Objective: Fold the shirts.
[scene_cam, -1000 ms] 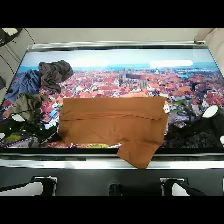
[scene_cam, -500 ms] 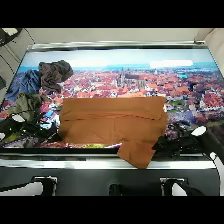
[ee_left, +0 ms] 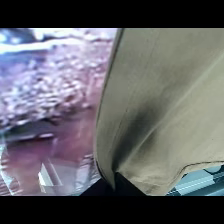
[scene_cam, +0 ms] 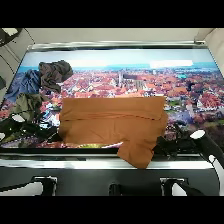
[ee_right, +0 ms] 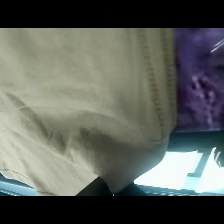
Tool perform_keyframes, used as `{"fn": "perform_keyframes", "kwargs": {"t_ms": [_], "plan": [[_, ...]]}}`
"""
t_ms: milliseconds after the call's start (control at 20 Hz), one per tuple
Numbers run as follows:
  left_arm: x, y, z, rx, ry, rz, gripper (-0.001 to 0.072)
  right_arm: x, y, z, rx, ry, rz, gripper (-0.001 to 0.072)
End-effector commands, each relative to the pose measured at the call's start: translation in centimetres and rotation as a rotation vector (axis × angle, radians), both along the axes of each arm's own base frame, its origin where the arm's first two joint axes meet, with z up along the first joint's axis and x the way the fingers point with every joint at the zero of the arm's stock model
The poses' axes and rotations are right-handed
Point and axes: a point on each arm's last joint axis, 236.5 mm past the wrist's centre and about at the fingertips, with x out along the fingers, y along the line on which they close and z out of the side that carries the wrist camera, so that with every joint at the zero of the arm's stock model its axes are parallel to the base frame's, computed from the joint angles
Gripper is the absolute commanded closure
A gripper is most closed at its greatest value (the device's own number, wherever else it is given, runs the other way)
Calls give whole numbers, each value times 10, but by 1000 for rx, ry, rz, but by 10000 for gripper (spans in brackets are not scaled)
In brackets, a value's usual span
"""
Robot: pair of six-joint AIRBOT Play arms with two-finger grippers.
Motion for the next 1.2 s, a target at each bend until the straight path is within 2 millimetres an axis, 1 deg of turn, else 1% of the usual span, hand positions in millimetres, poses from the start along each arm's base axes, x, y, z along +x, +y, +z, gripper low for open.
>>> {"fn": "perform_keyframes", "kwargs": {"t_ms": [0, 50, 100, 200, 300, 350, 400, 450, 550, 600, 650, 700, 750, 800, 850, 950, 1050, 1150], "plan": [[0, 2, -1, 10, -4, -7, 678, 6, 3, 5, 8, -47, 7, 671], [4, 2, 2, 5, -27, -26, 679, 15, 5, 12, 23, -89, 10, 672], [11, 0, 9, -10, -75, -60, 679, 23, 7, 21, 32, -130, 18, 671], [35, -1, 35, -19, -193, -82, 680, 42, 2, 43, 17, -199, 24, 674], [65, 2, 68, 1, -295, -31, 682, 65, -4, 69, 12, -229, -21, 675], [82, 3, 82, 5, -334, -1, 684, 80, -9, 80, 9, -236, -60, 675], [96, 5, 92, 17, -360, 13, 684, 95, -13, 90, 4, -263, -63, 675], [111, 4, 100, 26, -386, 14, 684, 116, -20, 99, -5, -299, -77, 675], [140, 4, 107, 30, -403, 25, 684, 162, -35, 113, -19, -368, -138, 675], [154, 3, 107, 29, -404, 30, 684, 184, -38, 118, -19, -395, -150, 675], [170, 2, 105, 26, -399, 36, 684, 205, -37, 120, -25, -418, -137, 674], [183, 0, 101, 21, -391, 40, 683, 225, -36, 117, -37, -440, -125, 674], [196, -2, 95, 18, -381, 43, 682, 246, -39, 110, -65, -460, -127, 673], [205, -3, 89, 13, -365, 53, 682, 263, -44, 100, -68, -448, -171, 673], [215, -2, 82, 10, -353, 64, 682, 273, -47, 90, -56, -418, -206, 673], [231, 0, 72, -1, -343, 84, 681, 283, -48, 72, -47, -394, -201, 673], [242, -1, 62, -10, -338, 82, 681, 294, -52, 66, -58, -430, -204, 673], [242, -5, 45, -14, -310, 76, 680, 300, -57, 63, -81, -463, -196, 672]]}}
